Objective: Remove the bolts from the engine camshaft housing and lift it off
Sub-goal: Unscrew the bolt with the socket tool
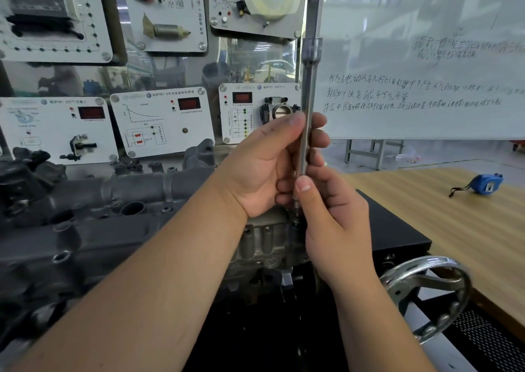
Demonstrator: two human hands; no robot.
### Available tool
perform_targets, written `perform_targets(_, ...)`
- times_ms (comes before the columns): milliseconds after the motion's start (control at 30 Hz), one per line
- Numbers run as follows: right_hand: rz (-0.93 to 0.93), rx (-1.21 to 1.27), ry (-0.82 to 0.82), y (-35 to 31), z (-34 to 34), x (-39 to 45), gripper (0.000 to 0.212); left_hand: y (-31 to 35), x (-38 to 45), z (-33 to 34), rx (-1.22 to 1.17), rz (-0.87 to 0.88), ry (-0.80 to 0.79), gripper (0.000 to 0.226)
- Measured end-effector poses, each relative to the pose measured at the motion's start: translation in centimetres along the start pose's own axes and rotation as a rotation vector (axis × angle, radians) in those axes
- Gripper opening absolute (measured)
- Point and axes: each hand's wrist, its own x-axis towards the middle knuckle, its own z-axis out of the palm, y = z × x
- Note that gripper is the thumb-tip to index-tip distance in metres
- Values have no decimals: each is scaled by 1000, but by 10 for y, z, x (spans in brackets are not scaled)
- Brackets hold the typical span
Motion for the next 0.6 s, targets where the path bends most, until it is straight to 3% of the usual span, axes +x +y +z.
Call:
perform_targets(100,55,63,12,-1,0,1,18,-1,0,0,-1,34,-1,28)
perform_targets(233,26,-22,50,-3,2,1,24,-1,2,0,-5,91,52,23)
perform_targets(400,-19,-51,116,2,3,0,13,-4,3,-3,24,116,41,27)
perform_targets(600,-10,-4,49,4,1,0,15,0,-1,-2,-3,18,-47,17)
